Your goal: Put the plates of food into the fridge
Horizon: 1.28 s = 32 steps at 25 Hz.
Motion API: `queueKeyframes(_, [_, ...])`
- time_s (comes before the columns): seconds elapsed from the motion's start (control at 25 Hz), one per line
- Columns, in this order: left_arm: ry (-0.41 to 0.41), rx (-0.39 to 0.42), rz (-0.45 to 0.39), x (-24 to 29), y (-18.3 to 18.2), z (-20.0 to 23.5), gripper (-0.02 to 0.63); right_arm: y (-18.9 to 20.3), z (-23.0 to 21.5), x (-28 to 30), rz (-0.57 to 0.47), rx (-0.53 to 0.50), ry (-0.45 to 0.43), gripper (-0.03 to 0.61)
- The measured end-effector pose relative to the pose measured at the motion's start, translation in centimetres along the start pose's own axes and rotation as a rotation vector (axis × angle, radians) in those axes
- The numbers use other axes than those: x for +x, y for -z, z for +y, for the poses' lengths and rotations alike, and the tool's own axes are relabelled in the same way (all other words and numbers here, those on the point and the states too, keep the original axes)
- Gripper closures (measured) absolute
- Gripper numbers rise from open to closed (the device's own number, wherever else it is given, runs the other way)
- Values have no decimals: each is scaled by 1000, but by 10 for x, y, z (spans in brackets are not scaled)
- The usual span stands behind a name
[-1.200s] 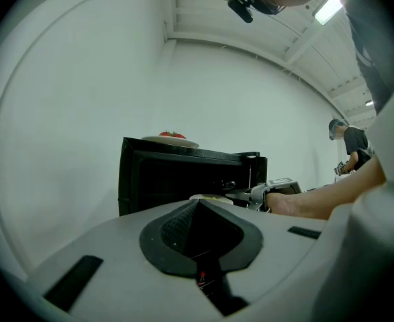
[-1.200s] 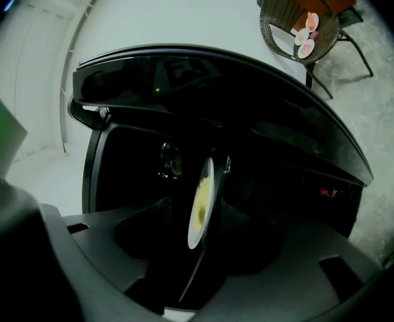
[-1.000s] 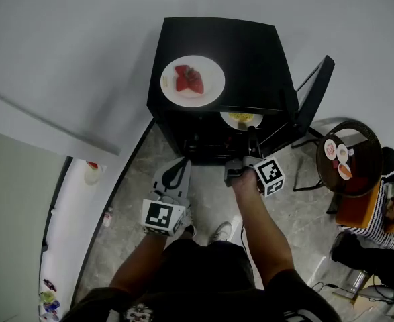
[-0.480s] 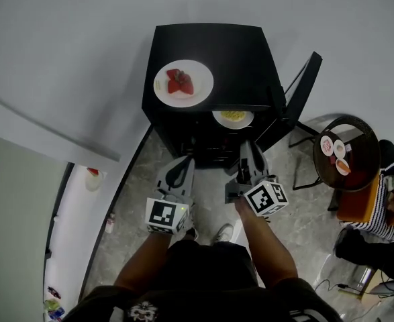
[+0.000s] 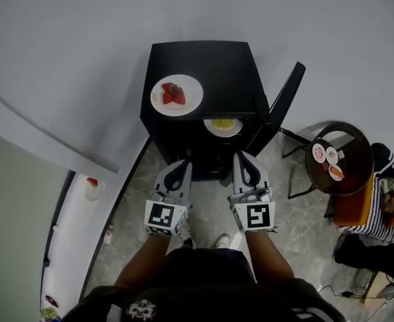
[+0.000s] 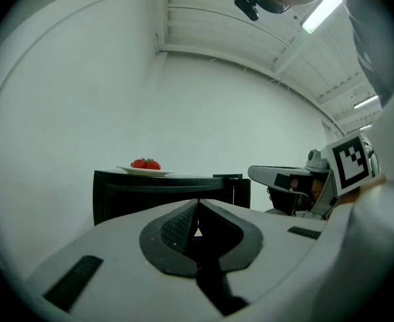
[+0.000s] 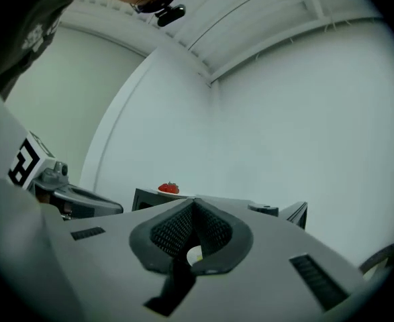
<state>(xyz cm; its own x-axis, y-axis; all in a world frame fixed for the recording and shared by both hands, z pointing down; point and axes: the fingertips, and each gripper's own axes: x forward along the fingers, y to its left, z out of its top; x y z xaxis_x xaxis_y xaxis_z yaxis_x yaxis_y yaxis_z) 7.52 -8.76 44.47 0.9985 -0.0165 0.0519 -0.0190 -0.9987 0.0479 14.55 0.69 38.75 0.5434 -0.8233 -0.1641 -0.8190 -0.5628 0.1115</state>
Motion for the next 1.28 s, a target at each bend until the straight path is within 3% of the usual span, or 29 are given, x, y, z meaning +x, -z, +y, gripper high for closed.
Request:
queueKeyframes(0.36, [17,55,-39,-7,-31,-18,592,-34,8,-21,-17,-103,-24,554])
queueKeyframes(0.6, [10,69,-60,-8,-42,-18,592,-44,7,-19,-48,-59,-32,554])
queueKeyframes(0.8, [-70,69,-80,-13,-50,-10,592,-43,15,-18,-46,-54,-57,554])
queueKeyframes(1.28, [-126,57,-113,-21,-55,19,592,-31,42,12,-21,8,-109,554])
